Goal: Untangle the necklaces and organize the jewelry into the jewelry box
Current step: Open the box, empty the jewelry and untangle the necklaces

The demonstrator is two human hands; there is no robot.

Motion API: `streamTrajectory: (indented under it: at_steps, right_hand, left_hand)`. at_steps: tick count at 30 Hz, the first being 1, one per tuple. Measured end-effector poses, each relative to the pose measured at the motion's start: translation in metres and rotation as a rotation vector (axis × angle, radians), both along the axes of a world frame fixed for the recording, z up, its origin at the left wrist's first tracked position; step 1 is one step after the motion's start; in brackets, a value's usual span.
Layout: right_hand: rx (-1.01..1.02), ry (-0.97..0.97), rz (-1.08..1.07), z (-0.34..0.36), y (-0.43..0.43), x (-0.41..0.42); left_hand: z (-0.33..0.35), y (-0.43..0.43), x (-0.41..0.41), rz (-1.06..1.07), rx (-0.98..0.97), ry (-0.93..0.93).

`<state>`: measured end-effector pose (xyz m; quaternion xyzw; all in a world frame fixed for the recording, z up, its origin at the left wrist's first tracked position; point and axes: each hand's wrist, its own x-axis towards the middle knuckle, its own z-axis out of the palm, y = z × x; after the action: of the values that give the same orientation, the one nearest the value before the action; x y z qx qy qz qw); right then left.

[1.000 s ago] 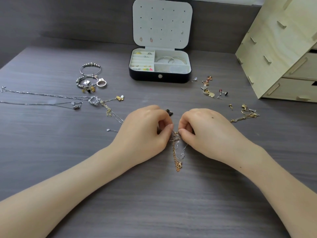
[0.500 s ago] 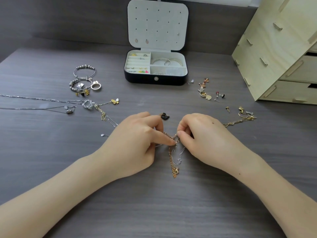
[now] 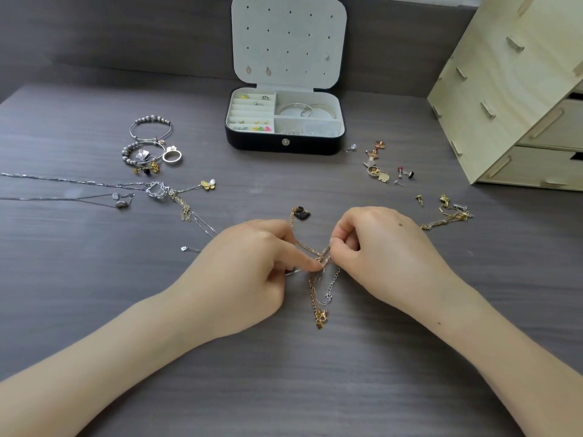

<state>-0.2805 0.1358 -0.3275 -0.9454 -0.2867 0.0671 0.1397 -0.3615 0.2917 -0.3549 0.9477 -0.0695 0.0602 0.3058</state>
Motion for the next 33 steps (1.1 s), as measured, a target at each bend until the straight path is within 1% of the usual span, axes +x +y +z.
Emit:
streamTrajectory:
  at_steps: [3,10,14,18,21,24,27,33]
  right_hand:
    - [0.019,-0.02,-0.035,-0.002,0.0,0.003]
    - [0.02,-0.048,-0.018,-0.004,-0.002,0.006]
    - [0.045,-0.054,0.034,0.0,-0.005,0.007]
    - [0.118,-0.04,0.155,0.005,-0.008,0.005]
    - [0.091,-0.001,0.223,0.007,-0.009,0.004]
    - [0.034,-0.019,0.237,0.005,-0.009,0.003]
    - [0.028,-0.03,0.239,0.005,-0.009,0.003]
    - [0.016,-0.018,0.242,0.007,-0.008,0.002]
  left_hand:
    - [0.001,0.0,0.002,0.046,-0.075,0.079]
    - [0.002,0.0,0.001,0.038,-0.077,0.045]
    - [0.002,0.002,0.002,0.037,-0.081,0.015]
    - [0.001,0.005,0.003,0.044,-0.082,-0.049]
    - [0.0,0.007,0.005,0.013,-0.02,-0.118]
    - [-0.003,0.007,0.009,-0.038,0.068,-0.158]
    - [-0.006,0.009,0.01,-0.078,0.132,-0.174]
    - [-0.005,0.01,0.012,-0.071,0.163,-0.199]
